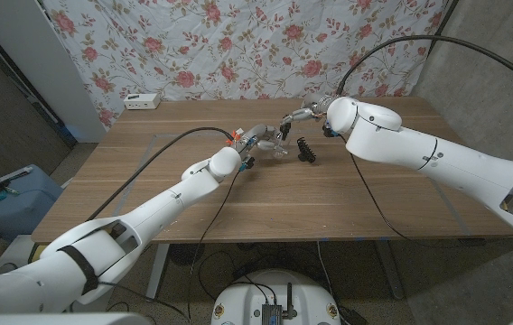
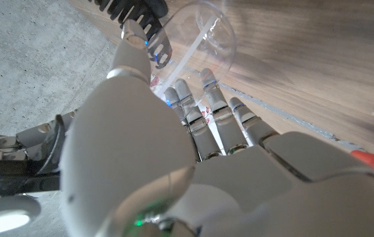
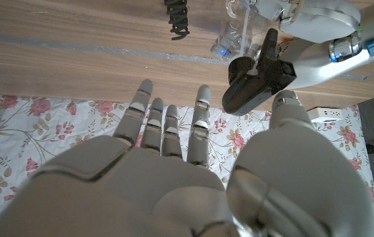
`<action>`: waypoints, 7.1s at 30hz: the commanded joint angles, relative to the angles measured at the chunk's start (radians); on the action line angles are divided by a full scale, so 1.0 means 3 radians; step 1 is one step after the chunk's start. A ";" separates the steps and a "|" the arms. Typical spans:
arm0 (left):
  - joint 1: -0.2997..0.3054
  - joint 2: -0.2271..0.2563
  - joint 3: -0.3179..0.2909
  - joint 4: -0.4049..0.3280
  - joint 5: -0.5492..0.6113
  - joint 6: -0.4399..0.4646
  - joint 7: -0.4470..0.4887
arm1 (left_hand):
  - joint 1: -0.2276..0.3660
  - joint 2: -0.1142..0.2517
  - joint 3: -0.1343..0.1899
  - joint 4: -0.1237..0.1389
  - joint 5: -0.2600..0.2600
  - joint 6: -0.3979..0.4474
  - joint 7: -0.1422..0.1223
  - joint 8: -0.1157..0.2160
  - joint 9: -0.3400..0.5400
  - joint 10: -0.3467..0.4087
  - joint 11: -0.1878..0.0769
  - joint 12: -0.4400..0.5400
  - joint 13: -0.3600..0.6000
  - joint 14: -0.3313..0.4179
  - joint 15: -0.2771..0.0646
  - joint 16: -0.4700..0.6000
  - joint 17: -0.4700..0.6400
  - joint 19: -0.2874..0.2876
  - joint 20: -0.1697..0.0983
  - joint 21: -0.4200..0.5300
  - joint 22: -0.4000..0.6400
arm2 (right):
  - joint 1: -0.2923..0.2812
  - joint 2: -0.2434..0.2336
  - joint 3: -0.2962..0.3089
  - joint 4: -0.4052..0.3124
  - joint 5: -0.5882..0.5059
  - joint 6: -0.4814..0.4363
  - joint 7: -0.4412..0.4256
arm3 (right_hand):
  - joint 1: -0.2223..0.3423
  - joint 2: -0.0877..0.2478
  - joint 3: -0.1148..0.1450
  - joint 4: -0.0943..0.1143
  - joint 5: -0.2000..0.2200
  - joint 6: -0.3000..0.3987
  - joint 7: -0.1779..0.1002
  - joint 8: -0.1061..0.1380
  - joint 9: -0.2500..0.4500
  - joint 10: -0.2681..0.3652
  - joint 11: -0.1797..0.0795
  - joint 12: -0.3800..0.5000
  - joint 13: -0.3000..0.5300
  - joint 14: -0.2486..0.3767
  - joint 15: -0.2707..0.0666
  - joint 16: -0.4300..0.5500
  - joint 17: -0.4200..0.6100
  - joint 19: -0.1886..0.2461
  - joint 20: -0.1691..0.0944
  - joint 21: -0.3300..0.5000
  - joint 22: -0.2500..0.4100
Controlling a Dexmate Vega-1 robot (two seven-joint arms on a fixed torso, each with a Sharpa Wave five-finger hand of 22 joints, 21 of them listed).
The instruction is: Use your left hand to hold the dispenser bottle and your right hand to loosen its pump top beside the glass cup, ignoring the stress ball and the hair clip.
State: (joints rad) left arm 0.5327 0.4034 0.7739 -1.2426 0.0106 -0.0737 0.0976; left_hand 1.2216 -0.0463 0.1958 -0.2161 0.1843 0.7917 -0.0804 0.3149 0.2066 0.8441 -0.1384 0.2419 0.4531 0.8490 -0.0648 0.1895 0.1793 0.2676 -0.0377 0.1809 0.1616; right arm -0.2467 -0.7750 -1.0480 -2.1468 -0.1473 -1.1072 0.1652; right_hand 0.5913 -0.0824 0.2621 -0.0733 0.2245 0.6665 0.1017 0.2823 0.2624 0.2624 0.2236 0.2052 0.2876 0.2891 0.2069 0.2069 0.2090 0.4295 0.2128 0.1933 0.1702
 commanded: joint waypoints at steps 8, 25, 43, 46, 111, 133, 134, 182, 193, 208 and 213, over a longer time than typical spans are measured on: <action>-0.0033 -0.0027 0.0018 0.0062 -0.0009 -0.0034 -0.0030 | -0.0371 0.0425 0.0258 0.0240 -0.0010 0.0292 0.0006 0.0017 0.0013 0.0121 -0.0082 0.0012 0.0066 0.0181 -0.0419 0.0038 0.0017 -0.0007 -0.0404 0.0004 0.0008 | 0.0097 0.0034 -0.0127 0.0071 -0.0044 -0.0025 0.0012 | 0.0159 0.0059 0.0113 -0.0121 -0.0003 0.0130 -0.0118 0.0089 0.0039 0.0018 -0.0021 0.0004 -0.0008 0.0059 -0.0025 0.0028 0.0006 0.0000 0.0000 -0.0009 0.0003; -0.0037 -0.0045 0.0018 0.0106 -0.0030 -0.0042 -0.0026 | -0.0383 0.0429 0.0263 0.0245 -0.0011 0.0294 0.0011 0.0014 0.0014 0.0123 -0.0081 0.0007 0.0072 0.0180 -0.0417 0.0035 0.0015 -0.0006 -0.0401 0.0004 0.0008 | 0.0006 0.0073 -0.0033 0.0134 -0.0077 0.0162 -0.0073 | 0.0485 0.0163 0.0341 -0.0303 -0.0060 0.0219 -0.0282 0.0179 0.0073 0.0037 -0.0111 0.0007 -0.0028 0.0105 -0.0154 0.0048 0.0013 0.0078 -0.0007 0.0004 0.0000; -0.0024 -0.0060 0.0020 0.0113 -0.0047 -0.0027 -0.0014 | -0.0392 0.0431 0.0269 0.0246 -0.0011 0.0292 0.0007 0.0009 0.0014 0.0124 -0.0084 0.0002 0.0079 0.0179 -0.0414 0.0032 0.0013 -0.0007 -0.0399 0.0003 0.0009 | -0.0208 0.0082 0.0264 0.0188 0.0084 0.0396 -0.0085 | 0.0875 0.0249 0.0577 -0.0373 -0.0093 0.0194 -0.0414 0.0169 0.0024 -0.0015 -0.0222 -0.0004 -0.0039 0.0027 -0.0255 0.0026 0.0024 0.0062 -0.0008 -0.0016 -0.0002; -0.0027 -0.0062 0.0021 0.0115 -0.0047 -0.0024 -0.0014 | -0.0390 0.0431 0.0270 0.0244 -0.0011 0.0290 0.0003 0.0008 0.0014 0.0125 -0.0084 0.0002 0.0080 0.0176 -0.0414 0.0031 0.0013 -0.0008 -0.0398 0.0003 0.0009 | -0.0245 0.0089 0.0315 0.0205 0.0122 0.0435 -0.0097 | 0.0995 0.0265 0.0640 -0.0385 -0.0098 0.0214 -0.0448 0.0179 0.0013 -0.0018 -0.0234 -0.0002 -0.0041 0.0024 -0.0270 0.0028 0.0026 0.0057 -0.0009 -0.0017 -0.0002; 0.0131 0.0039 -0.0041 -0.0137 -0.0056 0.0074 0.0079 | -0.0399 0.0441 0.0284 0.0239 -0.0014 0.0293 0.0010 -0.0003 0.0017 0.0139 -0.0084 -0.0005 0.0102 0.0168 -0.0413 0.0035 0.0022 -0.0006 -0.0364 0.0005 0.0009 | -0.0571 0.0101 0.0730 0.0232 0.0430 0.0859 -0.0315 | 0.1958 0.0299 0.0896 -0.0337 -0.0120 0.0587 -0.0967 0.0346 -0.0137 0.0198 -0.0544 0.0026 -0.0124 0.0021 -0.0508 0.0139 0.0131 -0.0013 -0.0235 -0.0012 0.0002; 0.0151 0.0024 -0.0057 -0.0103 -0.0025 -0.0016 0.0163 | -0.0402 0.0434 0.0291 0.0235 -0.0015 0.0294 0.0010 -0.0009 0.0017 0.0135 -0.0083 -0.0010 0.0110 0.0159 -0.0407 0.0026 0.0014 -0.0007 -0.0366 0.0005 0.0009 | -0.0504 -0.0055 0.0767 -0.0038 0.0483 0.0533 -0.0214 | 0.1753 0.0240 0.0753 -0.0227 -0.0146 -0.0045 -0.1031 -0.0040 -0.0194 -0.0017 -0.0486 -0.0006 -0.0120 -0.0128 -0.0385 0.0088 0.0133 -0.0080 -0.0233 0.0002 0.0009; 0.0156 0.0024 -0.0059 -0.0106 -0.0019 -0.0017 0.0179 | -0.0401 0.0434 0.0291 0.0234 -0.0015 0.0296 0.0010 -0.0008 0.0017 0.0133 -0.0083 -0.0012 0.0110 0.0160 -0.0407 0.0026 0.0013 -0.0006 -0.0367 0.0005 0.0009 | -0.0507 -0.0063 0.0774 -0.0056 0.0485 0.0516 -0.0225 | 0.1731 0.0236 0.0745 -0.0219 -0.0147 -0.0046 -0.1023 -0.0043 -0.0194 -0.0016 -0.0484 -0.0004 -0.0119 -0.0128 -0.0382 0.0088 0.0133 -0.0069 -0.0241 0.0008 0.0009; 0.0148 -0.0277 -0.0045 0.0377 0.0231 -0.0485 0.0851 | -0.0364 0.0434 0.0310 0.0212 -0.0019 0.0309 0.0014 -0.0014 0.0019 0.0153 -0.0083 -0.0013 0.0125 0.0170 -0.0413 0.0042 0.0026 0.0022 -0.0362 0.0009 0.0008 | -0.0408 -0.0064 0.0453 -0.0388 0.0358 -0.0277 -0.0918 | 0.0048 0.0026 0.0073 0.0271 -0.0112 -0.0097 0.0066 -0.0133 -0.0113 0.0376 -0.0089 0.0157 -0.0048 0.0446 -0.0142 0.0183 0.0103 0.0755 -0.0166 0.0182 0.0028; 0.0155 -0.0287 -0.0046 0.0367 0.0230 -0.0431 0.0884 | -0.0365 0.0435 0.0312 0.0214 -0.0022 0.0307 0.0008 -0.0017 0.0019 0.0155 -0.0081 -0.0015 0.0128 0.0177 -0.0415 0.0043 0.0024 0.0022 -0.0364 0.0007 0.0007 | -0.0326 -0.0008 0.0306 -0.0411 0.0317 -0.0490 -0.1040 | -0.0270 0.0044 0.0018 0.0349 -0.0042 0.0516 -0.0013 0.0158 -0.0028 0.0453 -0.0056 0.0150 -0.0033 0.0513 -0.0138 0.0160 0.0086 0.0820 -0.0160 0.0131 0.0022; 0.0140 -0.0299 -0.0030 0.0367 0.0232 -0.0393 0.0882 | -0.0363 0.0440 0.0318 0.0216 -0.0025 0.0307 0.0008 -0.0020 0.0020 0.0150 -0.0082 -0.0020 0.0131 0.0165 -0.0406 0.0039 0.0024 0.0020 -0.0363 0.0004 0.0007 | -0.0405 0.0067 0.0348 -0.0336 0.0427 -0.0299 -0.1129 | -0.0421 0.0060 -0.0011 0.0395 -0.0042 0.0690 -0.0052 0.0243 0.0002 0.0515 -0.0057 0.0155 -0.0030 0.0589 -0.0149 0.0175 0.0086 0.0849 -0.0145 0.0113 0.0022; 0.0143 -0.0286 -0.0027 0.0352 0.0230 -0.0389 0.0866 | -0.0365 0.0440 0.0318 0.0217 -0.0026 0.0301 0.0005 -0.0023 0.0020 0.0151 -0.0080 -0.0021 0.0132 0.0166 -0.0408 0.0040 0.0025 0.0020 -0.0364 0.0004 0.0007 | -0.0400 0.0122 0.0337 -0.0262 0.0454 -0.0233 -0.1110 | -0.0450 0.0065 -0.0017 0.0406 -0.0042 0.0685 -0.0050 0.0241 0.0005 0.0515 -0.0056 0.0152 -0.0029 0.0588 -0.0153 0.0172 0.0086 0.0847 -0.0142 0.0108 0.0022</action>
State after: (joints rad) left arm 0.5754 0.3154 0.7634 -1.1286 0.0799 -0.2037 0.3604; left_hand 1.2216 -0.0464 0.2071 -0.2274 0.1766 0.8006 -0.0787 0.3031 0.2065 0.8509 -0.1344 0.2267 0.4811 0.8508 -0.0630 0.1928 0.1840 0.2676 -0.0377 0.1809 0.1616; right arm -0.3612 -0.7630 -0.9433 -2.2550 -0.0295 -1.2142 -0.1621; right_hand 0.4644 -0.0642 0.2564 0.0401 0.2050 0.8683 0.0859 0.3522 0.2581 0.4077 0.2071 0.2517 0.2766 0.4572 0.1643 0.2584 0.2321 0.6761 0.1698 0.2282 0.1768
